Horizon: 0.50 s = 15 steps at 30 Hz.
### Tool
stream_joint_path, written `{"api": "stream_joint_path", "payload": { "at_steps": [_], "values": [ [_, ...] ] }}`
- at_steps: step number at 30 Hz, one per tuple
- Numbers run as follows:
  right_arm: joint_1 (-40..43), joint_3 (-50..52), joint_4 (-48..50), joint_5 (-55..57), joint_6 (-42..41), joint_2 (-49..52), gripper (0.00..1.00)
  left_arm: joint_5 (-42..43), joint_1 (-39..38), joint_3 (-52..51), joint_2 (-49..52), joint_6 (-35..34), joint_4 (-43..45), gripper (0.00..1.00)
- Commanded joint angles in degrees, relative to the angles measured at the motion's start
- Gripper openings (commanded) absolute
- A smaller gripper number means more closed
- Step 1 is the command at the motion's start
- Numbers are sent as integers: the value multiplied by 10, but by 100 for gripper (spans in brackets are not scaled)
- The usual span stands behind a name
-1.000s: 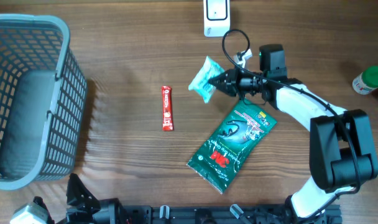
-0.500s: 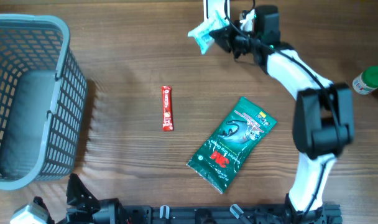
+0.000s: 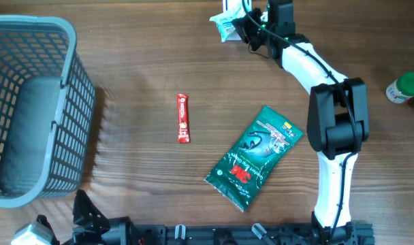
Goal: Scan the item barcode
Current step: 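Hold the wipes pack up to the white scanner, then carry the wipes pack off the table to the right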
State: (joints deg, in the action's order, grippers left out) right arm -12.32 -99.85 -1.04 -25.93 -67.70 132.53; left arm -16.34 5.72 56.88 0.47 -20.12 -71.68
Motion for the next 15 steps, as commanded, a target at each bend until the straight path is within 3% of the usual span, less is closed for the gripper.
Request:
{"api": "stream_joint_path", "payload": {
  "at_steps": [1, 4, 9, 15],
  "values": [
    [-2, -19, -51, 7, 61, -14, 5, 4, -2, 1, -2, -3, 2, 100],
    [21, -24, -159, 61, 111, -73, 5, 4, -2, 1, -2, -3, 2, 100],
    [89, -24, -292, 208, 120, -169, 5, 4, -2, 1, -2, -3, 2, 100],
    [219, -20, -352, 333, 120, -176, 4, 4, -2, 1, -2, -3, 2, 100]
  ]
}}
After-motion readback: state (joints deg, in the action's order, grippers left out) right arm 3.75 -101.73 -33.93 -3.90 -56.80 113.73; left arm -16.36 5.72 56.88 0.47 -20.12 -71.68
